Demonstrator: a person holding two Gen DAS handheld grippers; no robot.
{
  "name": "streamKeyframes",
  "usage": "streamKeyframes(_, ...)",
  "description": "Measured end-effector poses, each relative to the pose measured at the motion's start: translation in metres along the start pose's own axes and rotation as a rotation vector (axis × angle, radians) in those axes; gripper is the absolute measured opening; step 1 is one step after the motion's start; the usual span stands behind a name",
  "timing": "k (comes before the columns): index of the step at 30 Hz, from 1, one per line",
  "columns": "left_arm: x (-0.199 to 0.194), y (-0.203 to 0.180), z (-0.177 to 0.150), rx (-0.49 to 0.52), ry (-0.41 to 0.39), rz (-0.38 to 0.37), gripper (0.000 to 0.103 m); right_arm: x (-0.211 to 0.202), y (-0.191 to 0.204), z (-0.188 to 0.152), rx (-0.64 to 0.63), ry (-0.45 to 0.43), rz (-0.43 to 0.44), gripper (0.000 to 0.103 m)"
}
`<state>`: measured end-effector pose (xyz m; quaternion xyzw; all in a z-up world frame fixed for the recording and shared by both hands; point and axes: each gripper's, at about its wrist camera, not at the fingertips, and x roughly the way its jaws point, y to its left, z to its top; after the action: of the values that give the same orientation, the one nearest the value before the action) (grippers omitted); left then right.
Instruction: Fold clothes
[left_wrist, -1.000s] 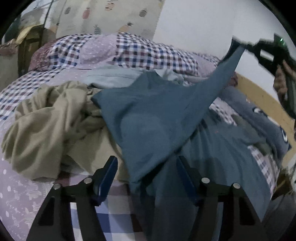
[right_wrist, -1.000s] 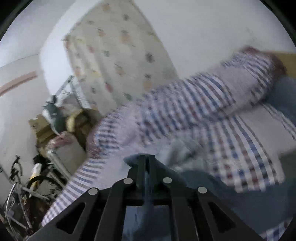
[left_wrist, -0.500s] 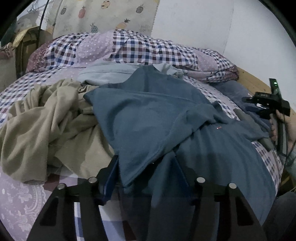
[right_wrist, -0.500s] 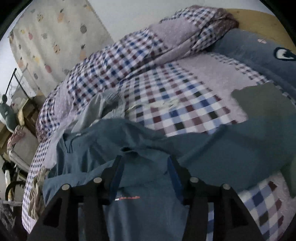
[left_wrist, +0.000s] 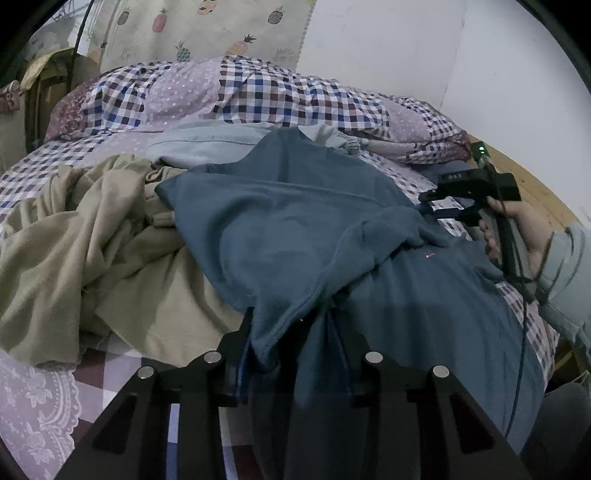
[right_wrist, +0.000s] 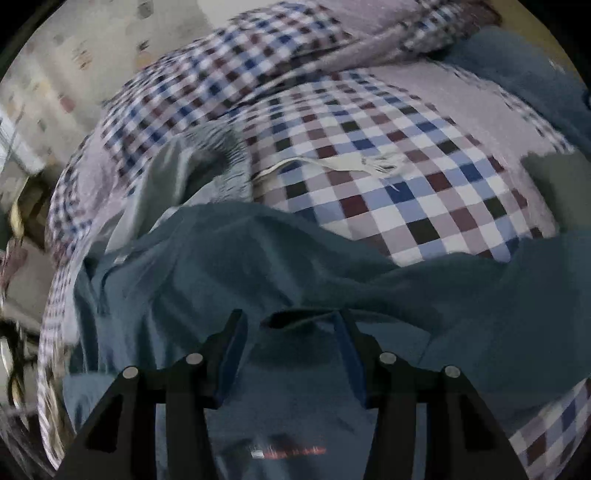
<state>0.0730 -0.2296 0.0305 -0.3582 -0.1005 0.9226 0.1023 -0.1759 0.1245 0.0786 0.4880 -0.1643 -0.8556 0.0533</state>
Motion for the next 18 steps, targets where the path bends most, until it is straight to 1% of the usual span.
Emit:
streamKeyframes(2, 0.000, 0.000, 0.000, 0.000, 0.001, 0.000, 0.039, 0.006, -0.004, 0.003, 0.036, 0.015, -0.008, 0.052)
streamKeyframes(3, 0.000, 0.000, 0.000, 0.000, 0.002, 0.000, 0.039, 0.008, -0.003, 0.003, 0.033, 0.025, -0.009, 0.049)
streamKeyframes(5, 0.000, 0.000, 0.000, -0.001, 0.002, -0.002, 0.039, 0.010, -0.002, 0.003, 0.021, 0.035, -0.015, 0.018)
streamKeyframes(6, 0.000, 0.001, 0.001, -0.003, 0.001, -0.004, 0.039, 0.006, -0.001, 0.002, 0.002, 0.021, -0.026, 0.004)
streamKeyframes(10, 0.001, 0.003, 0.000, -0.010, 0.003, -0.004, 0.038, -0.030, 0.000, -0.003, -0.076, -0.054, -0.011, 0.004)
streamKeyframes(13, 0.000, 0.004, -0.001, -0.019, 0.004, -0.003, 0.037, -0.073, -0.011, -0.010, -0.117, -0.116, 0.025, 0.003)
streamKeyframes(15, 0.000, 0.004, -0.001, -0.024, 0.005, -0.002, 0.036, -0.098, -0.021, -0.017, -0.130, -0.137, 0.043, 0.003)
streamKeyframes(18, 0.000, 0.005, -0.002, -0.030, 0.008, -0.001, 0.036, -0.124, -0.042, -0.032, -0.138, -0.143, 0.054, 0.004)
